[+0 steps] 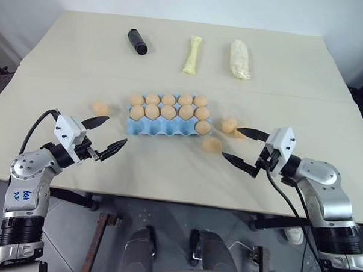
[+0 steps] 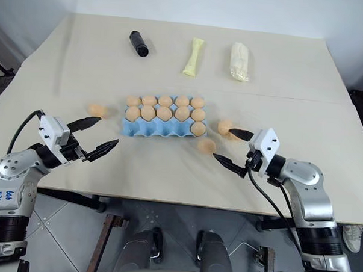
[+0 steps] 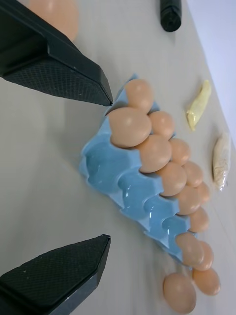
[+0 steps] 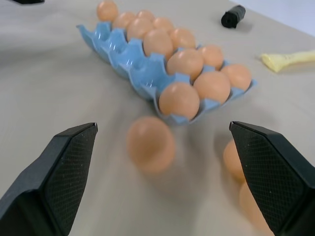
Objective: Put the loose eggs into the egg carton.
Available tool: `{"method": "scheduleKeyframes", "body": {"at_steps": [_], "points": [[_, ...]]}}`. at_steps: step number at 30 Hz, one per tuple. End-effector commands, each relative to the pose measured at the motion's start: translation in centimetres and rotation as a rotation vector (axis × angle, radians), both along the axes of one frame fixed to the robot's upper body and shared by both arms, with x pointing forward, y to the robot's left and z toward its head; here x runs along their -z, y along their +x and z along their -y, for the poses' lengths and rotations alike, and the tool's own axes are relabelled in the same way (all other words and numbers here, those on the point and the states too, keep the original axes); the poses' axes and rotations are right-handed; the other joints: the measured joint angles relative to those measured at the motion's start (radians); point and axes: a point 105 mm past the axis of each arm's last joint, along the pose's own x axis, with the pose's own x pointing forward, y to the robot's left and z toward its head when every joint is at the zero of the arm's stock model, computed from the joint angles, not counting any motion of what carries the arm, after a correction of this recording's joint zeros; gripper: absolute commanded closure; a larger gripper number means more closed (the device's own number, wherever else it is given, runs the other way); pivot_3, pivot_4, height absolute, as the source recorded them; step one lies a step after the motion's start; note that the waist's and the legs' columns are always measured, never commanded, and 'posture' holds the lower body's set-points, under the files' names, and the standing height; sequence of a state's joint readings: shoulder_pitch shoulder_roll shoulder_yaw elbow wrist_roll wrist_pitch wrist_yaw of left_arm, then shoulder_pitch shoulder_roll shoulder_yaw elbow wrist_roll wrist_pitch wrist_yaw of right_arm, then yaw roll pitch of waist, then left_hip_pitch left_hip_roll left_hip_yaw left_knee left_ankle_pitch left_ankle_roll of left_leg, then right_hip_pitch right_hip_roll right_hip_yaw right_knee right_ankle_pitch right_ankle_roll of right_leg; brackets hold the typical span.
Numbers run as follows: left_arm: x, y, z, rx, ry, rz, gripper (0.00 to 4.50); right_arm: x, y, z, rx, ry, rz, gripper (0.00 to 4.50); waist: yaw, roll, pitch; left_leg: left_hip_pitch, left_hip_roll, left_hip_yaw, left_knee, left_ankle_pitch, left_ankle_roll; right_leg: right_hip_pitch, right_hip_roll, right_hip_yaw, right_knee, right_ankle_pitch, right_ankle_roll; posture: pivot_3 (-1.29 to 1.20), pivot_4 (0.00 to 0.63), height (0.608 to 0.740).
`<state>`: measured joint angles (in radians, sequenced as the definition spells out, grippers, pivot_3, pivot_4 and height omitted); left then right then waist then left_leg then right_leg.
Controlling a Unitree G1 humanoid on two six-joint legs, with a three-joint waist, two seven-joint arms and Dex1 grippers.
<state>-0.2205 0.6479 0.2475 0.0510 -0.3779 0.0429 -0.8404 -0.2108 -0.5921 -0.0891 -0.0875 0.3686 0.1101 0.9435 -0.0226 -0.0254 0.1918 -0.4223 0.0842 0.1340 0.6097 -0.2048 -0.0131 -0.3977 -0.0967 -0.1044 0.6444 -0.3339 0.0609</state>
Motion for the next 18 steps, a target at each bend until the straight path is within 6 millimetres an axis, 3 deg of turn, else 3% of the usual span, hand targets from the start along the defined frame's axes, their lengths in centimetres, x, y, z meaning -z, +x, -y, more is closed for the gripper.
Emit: {"method": "scheduleKeyframes", "body": {"at_steps": [1,5,12,15,18], "points": [[-0.8,0.2,0.5,0.018,0.011,0.016,0.05,-1.7,-0.3,0.3,0.007,0.008,0.075,0.0,-0.002,0.0,0.0,0.0,0.0,0.0,0.0,0.0,0.0,0.0,0.0,0.0,0.0,0.0,0.0,0.0,0.15,0.74],[-0.8,0.1,1.7,0.083,-0.016,-0.001,0.05,-2.0,-0.2,1.4,0.076,0.026,0.09,0.0,-0.005,0.0,0.0,0.001,0.001,0.001,0.0,0.0,0.0,0.0,0.001,0.0,0.001,0.0,0.0,0.0,0.15,0.74],[-0.2,-1.7,5.9,0.343,0.044,-0.018,0.05,-0.5,-1.4,6.4,0.259,0.001,0.045,0.0,0.009,0.0,0.0,0.0,-0.001,0.002,0.0,0.0,0.004,0.0,0.0,0.001,-0.001,0.0,0.001,0.0,0.15,0.74],[0.5,-2.6,7.1,0.43,0.069,-0.043,0.05,0.2,-1.5,7.2,0.287,-0.002,0.023,0.0,0.011,0.0,0.0,0.001,0.0,0.003,0.001,0.0,0.004,0.0,0.001,0.002,-0.001,0.001,0.002,0.0,0.15,0.74],[1.1,-2.5,7.2,0.441,0.07,-0.062,0.05,0.6,-0.8,6.8,0.269,-0.002,0.007,0.0,0.003,0.0,0.0,0.002,0.0,0.004,0.002,-0.002,0.001,0.0,0.001,0.003,0.0,0.001,0.001,0.0,0.15,0.74]]}}
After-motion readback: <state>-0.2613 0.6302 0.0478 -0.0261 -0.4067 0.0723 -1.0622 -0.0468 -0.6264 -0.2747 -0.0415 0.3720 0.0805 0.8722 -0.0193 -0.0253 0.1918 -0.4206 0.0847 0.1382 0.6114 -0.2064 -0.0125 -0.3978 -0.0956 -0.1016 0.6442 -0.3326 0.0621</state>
